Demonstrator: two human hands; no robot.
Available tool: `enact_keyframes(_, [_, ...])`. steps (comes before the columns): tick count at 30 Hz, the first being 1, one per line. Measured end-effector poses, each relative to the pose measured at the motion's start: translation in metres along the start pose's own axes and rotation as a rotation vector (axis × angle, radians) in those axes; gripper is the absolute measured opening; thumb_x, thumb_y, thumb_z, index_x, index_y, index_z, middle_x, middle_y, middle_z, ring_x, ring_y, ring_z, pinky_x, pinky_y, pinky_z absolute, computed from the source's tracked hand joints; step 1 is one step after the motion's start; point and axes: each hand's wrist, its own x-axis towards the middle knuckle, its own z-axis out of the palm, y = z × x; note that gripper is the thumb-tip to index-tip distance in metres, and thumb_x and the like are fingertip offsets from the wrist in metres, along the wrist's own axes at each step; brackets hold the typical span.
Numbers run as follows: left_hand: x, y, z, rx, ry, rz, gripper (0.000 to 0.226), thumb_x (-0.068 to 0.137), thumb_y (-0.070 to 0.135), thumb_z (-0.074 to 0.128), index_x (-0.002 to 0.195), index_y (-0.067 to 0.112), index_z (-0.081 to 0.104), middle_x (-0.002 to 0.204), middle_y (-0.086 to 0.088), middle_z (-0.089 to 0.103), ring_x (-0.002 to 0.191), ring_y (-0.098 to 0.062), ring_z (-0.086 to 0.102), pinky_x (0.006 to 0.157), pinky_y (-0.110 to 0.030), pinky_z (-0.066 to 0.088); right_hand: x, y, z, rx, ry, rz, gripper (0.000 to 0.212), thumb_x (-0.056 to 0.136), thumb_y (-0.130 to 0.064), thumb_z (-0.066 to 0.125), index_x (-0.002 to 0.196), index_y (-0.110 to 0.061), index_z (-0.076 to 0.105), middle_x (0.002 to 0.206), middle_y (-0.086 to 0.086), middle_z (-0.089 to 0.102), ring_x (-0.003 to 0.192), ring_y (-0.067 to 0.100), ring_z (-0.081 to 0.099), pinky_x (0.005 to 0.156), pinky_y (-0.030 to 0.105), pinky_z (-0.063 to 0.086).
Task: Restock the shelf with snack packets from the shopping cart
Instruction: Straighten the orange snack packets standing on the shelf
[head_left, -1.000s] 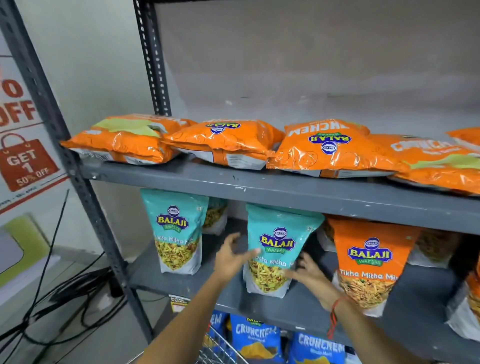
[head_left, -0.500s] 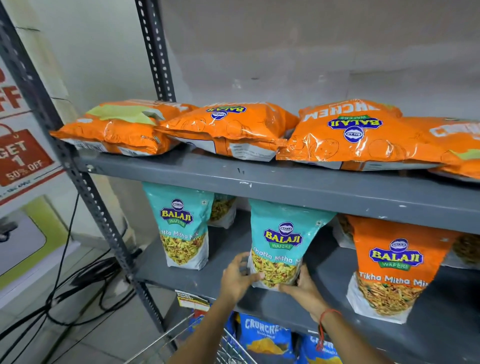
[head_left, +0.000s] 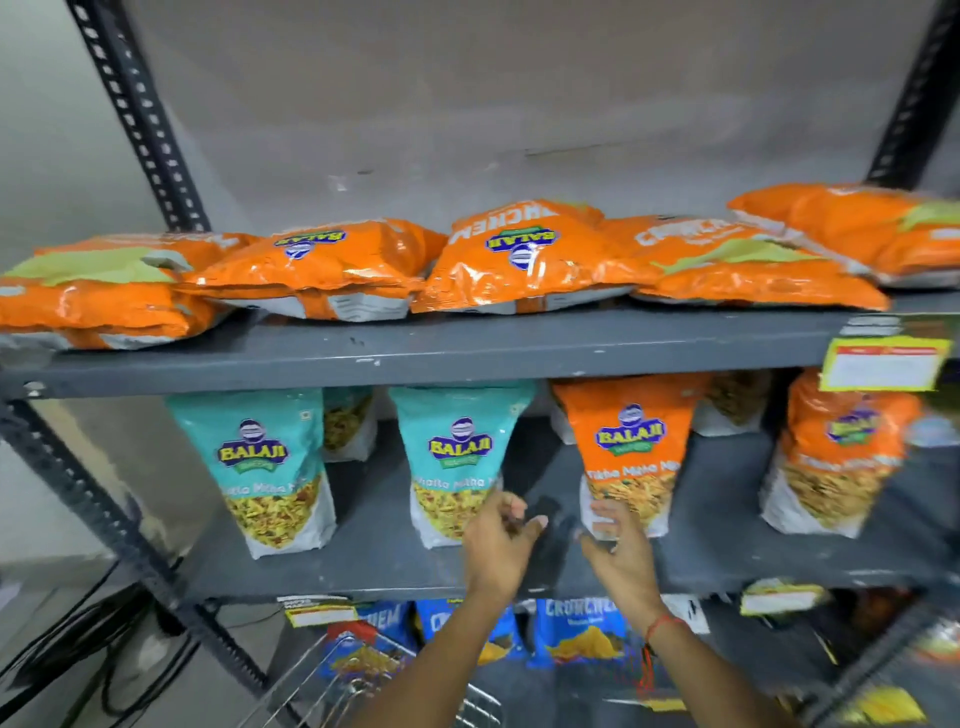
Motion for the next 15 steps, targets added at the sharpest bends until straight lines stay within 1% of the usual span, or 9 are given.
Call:
enact_keyframes(1, [-0.002,0.006,0.012,-0.006,-0.037,0.0,0.033,0.069,0.021,0.081,0.07,0.031,0.05,0.069,0.009,0.061,0.061,0.002,0.059,0.066,-0.019,0.048,0.0,0.001,-0.017,0.009,0.104,-0.009,0.038,0.076,0.001,0.069,0.092,-0.032,0.057,0.1,0.001,0.065,0.087,0.016,0.06,0.066,0.004,0.043])
enact_keyframes(3, [-0.006,0.015,0.034,-0.022,-0.118,-0.032,0.033,0.069,0.019,0.082,0.077,0.032,0.053,0.073,0.012,0.06,0.064,0.001,0.06,0.072,-0.025,0.05,0.003,0.008,-0.051,0.033,0.238,0.003,0.036,0.077,0.002,0.066,0.086,-0.031,0.056,0.088,-0.011,0.064,0.077,0.014,0.06,0.063,0.009,0.045])
enact_keyframes(5, [-0.008,0.019,0.055,-0.043,-0.166,-0.074,0.035,0.069,0.019,0.082,0.092,0.027,0.057,0.083,0.007,0.065,0.08,-0.015,0.066,0.079,-0.032,0.053,0.013,0.02,-0.081,0.045,0.27,0.087,0.033,0.079,0.002,0.066,0.092,-0.025,0.055,0.091,-0.003,0.06,0.079,0.023,0.06,0.071,0.032,0.05])
enact_keyframes(6, [-0.009,0.021,0.064,-0.055,-0.179,-0.095,0.039,0.07,0.017,0.081,0.101,0.024,0.058,0.091,0.001,0.069,0.087,-0.021,0.067,0.082,-0.034,0.054,0.02,0.027,-0.094,0.051,0.24,0.144,0.034,0.08,0.001,0.066,0.099,-0.022,0.053,0.097,0.005,0.058,0.085,0.03,0.061,0.074,0.04,0.048])
enact_keyframes(7, [-0.007,0.022,0.072,-0.07,-0.195,-0.113,0.044,0.072,0.014,0.08,0.11,0.019,0.058,0.101,-0.005,0.07,0.09,-0.021,0.067,0.083,-0.032,0.053,0.028,0.033,-0.103,0.048,0.193,0.196,0.038,0.08,0.0,0.067,0.108,-0.021,0.05,0.102,0.01,0.056,0.092,0.035,0.061,0.076,0.04,0.046])
enact_keyframes(9, [-0.003,0.025,0.088,-0.086,-0.235,-0.154,0.057,0.076,0.008,0.076,0.127,0.008,0.05,0.112,-0.003,0.064,0.097,-0.016,0.062,0.082,-0.02,0.046,0.044,0.045,-0.116,0.03,0.073,0.276,0.054,0.08,-0.003,0.069,0.126,-0.016,0.045,0.115,0.013,0.053,0.099,0.034,0.059,0.08,0.037,0.043])
enact_keyframes(12, [0.006,0.024,0.105,-0.093,-0.245,-0.192,0.071,0.078,0.011,0.075,0.139,0.008,0.038,0.127,-0.009,0.061,0.107,-0.016,0.058,0.085,-0.021,0.042,0.069,0.059,-0.116,0.04,-0.095,0.317,0.071,0.078,0.004,0.069,0.139,-0.008,0.034,0.129,0.018,0.046,0.106,0.035,0.055,0.086,0.038,0.044])
enact_keyframes(13, [0.008,0.024,0.11,-0.109,-0.24,-0.202,0.071,0.078,0.011,0.075,0.139,0.009,0.038,0.129,-0.011,0.06,0.104,-0.013,0.056,0.085,-0.021,0.042,0.075,0.061,-0.114,0.038,-0.146,0.315,0.071,0.079,0.003,0.069,0.139,-0.012,0.035,0.129,0.014,0.047,0.106,0.031,0.056,0.089,0.039,0.045])
enact_keyframes(15, [0.011,0.022,0.116,-0.12,-0.217,-0.216,0.068,0.079,0.011,0.074,0.138,0.011,0.04,0.129,-0.012,0.061,0.1,-0.01,0.053,0.083,-0.02,0.043,0.084,0.066,-0.109,0.041,-0.249,0.284,0.062,0.081,0.002,0.067,0.129,-0.025,0.038,0.118,-0.004,0.053,0.1,0.014,0.056,0.09,0.035,0.044])
